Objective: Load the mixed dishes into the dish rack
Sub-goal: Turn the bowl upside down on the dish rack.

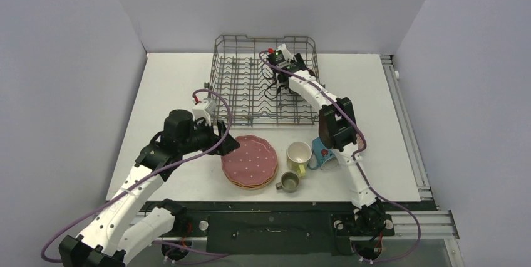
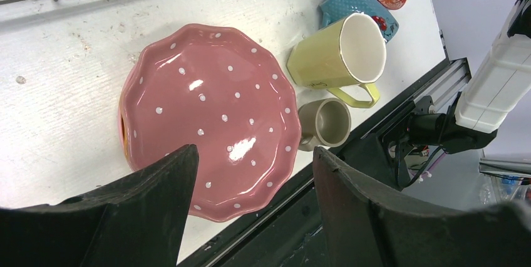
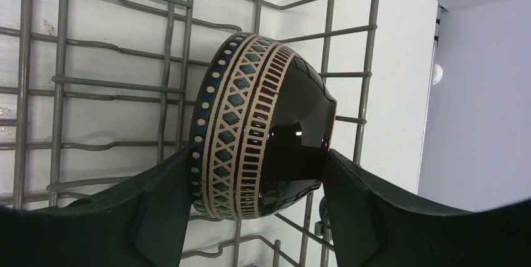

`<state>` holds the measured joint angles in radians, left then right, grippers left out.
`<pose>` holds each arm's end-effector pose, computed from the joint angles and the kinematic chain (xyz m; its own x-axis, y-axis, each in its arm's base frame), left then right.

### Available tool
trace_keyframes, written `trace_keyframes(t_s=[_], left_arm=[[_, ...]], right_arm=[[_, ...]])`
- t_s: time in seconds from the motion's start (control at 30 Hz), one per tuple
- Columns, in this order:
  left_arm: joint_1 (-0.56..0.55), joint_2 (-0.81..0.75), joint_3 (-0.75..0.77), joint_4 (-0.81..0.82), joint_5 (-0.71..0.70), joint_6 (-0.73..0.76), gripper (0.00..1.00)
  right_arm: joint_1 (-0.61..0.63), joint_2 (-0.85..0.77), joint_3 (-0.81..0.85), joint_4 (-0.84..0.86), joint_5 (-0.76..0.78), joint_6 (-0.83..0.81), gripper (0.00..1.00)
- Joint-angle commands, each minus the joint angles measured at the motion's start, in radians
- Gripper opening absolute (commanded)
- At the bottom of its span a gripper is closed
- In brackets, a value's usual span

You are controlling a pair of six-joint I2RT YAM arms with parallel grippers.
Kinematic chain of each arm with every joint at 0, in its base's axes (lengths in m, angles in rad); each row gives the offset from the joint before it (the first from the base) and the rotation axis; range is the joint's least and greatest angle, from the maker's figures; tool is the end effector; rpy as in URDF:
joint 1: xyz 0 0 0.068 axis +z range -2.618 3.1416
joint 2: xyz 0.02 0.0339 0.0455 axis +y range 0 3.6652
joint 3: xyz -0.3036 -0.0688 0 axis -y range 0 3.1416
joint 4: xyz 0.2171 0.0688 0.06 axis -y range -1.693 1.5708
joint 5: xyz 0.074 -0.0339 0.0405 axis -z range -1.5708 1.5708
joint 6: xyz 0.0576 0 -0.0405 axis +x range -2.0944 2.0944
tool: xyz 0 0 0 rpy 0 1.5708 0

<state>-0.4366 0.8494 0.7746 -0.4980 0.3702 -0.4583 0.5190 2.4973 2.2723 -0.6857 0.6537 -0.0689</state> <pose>0.1251 -0.0814 0.3159 -0.7368 -0.1113 -0.6669 0.3833 0.7437 -0.5477 0.5046 0.2479 0.2113 -0.6795 -0.4511 -0.5787 -0.1170 0.8452 -0.5215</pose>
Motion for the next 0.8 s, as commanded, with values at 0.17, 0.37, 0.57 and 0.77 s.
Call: trace_keyframes(t_s=[0.17, 0.37, 0.57, 0.77], left_arm=[[0.021, 0.001, 0.004, 0.009, 0.001, 0.023, 0.64], [0.027, 0.002, 0.003, 0.008, 0.001, 0.023, 0.65], [0.030, 0.003, 0.002, 0.006, 0.001, 0.024, 0.65], [0.037, 0.007, 0.003, 0.008, 0.001, 0.026, 0.65]], right_arm=[[0.033, -0.041, 0.017, 0.040, -0.002, 0.031, 0.60], [0.035, -0.069, 0.002, 0.049, -0.036, 0.060, 0.70], [0.035, -0.089, -0.018, 0.052, -0.072, 0.069, 0.84], [0.036, -0.143, -0.067, 0.065, -0.091, 0.110, 0.85]])
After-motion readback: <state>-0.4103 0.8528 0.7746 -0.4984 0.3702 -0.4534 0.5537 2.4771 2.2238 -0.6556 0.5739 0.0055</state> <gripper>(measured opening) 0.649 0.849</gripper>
